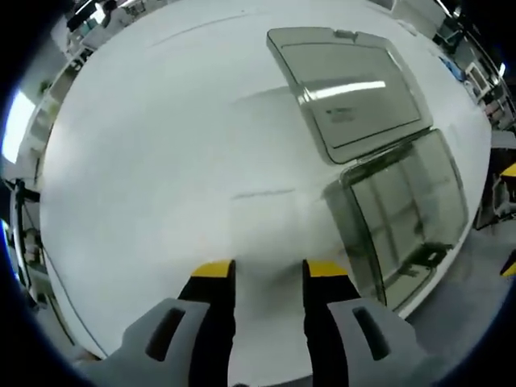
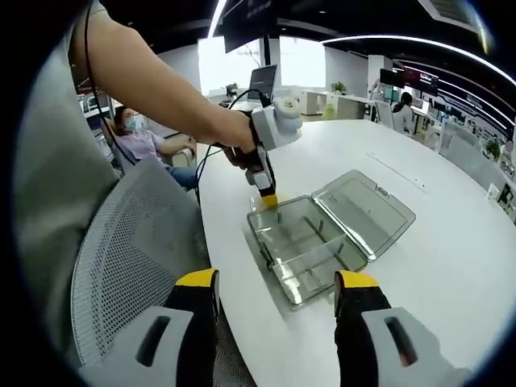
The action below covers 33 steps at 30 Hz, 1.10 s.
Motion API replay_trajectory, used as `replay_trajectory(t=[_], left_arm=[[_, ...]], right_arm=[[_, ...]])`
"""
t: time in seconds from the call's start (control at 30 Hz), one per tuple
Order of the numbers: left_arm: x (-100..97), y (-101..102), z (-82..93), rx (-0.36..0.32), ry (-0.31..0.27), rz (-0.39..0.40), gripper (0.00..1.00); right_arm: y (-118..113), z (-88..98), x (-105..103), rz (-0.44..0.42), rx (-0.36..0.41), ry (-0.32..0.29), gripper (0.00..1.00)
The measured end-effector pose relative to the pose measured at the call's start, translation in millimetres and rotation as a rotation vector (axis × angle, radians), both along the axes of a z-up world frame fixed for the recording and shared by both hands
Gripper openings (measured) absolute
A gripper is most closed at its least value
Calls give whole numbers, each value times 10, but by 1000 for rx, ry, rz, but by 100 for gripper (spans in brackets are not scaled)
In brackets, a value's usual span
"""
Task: Insert the divider into the dual guide fixture by aligning both edges with the guide slots and pushing it downward to the bottom, including one-sided entry, uneven engagement, binding, and posture correction.
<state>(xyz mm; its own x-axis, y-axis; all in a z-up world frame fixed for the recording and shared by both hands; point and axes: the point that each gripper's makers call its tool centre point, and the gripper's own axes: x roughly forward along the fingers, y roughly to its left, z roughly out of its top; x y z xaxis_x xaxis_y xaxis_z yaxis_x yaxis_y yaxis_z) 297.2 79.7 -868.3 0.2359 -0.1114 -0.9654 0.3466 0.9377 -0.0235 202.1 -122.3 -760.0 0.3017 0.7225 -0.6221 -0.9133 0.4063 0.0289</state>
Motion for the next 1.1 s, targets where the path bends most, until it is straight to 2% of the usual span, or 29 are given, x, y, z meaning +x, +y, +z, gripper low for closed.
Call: replay_trajectory(t=[0.7,1.1], left_arm=[[-82,56,25,-73,34,11,28],[-110,77,80,-144,55,64,27]], right_arm=[[7,7,-3,10,-10,1,54],[17,22,4,19,-15,-2,55]])
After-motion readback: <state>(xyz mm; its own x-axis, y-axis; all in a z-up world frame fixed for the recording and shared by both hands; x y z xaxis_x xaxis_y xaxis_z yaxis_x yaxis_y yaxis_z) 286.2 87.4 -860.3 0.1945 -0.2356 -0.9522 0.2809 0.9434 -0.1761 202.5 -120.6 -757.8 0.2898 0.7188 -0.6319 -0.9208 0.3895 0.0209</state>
